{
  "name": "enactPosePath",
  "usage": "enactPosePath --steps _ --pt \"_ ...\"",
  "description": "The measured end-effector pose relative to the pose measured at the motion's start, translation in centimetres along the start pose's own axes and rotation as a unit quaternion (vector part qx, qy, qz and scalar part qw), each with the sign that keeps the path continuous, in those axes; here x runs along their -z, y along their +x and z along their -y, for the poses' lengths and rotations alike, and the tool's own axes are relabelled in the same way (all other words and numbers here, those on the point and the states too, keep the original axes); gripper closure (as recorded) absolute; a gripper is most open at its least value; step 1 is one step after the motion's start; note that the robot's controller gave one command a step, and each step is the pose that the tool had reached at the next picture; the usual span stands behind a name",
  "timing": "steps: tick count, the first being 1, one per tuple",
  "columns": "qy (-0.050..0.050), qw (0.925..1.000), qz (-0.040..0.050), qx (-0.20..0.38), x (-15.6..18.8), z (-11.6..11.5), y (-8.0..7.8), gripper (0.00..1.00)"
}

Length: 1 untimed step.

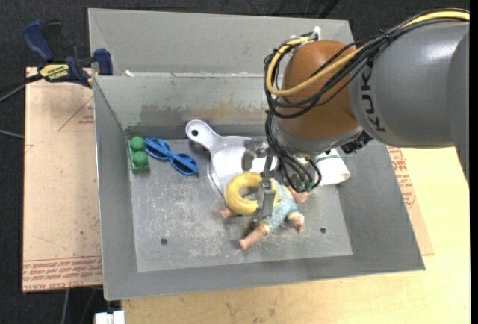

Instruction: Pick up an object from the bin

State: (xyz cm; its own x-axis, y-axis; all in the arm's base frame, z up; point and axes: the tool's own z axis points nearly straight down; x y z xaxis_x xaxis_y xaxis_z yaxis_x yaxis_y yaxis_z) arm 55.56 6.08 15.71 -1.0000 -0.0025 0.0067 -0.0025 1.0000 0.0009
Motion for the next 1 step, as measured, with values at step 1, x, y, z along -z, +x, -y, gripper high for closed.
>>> enactPosePath --steps 1 --pt "0.000 1.0000 0.0035 -0.001 0.45 0.02 -0.13 0.00"
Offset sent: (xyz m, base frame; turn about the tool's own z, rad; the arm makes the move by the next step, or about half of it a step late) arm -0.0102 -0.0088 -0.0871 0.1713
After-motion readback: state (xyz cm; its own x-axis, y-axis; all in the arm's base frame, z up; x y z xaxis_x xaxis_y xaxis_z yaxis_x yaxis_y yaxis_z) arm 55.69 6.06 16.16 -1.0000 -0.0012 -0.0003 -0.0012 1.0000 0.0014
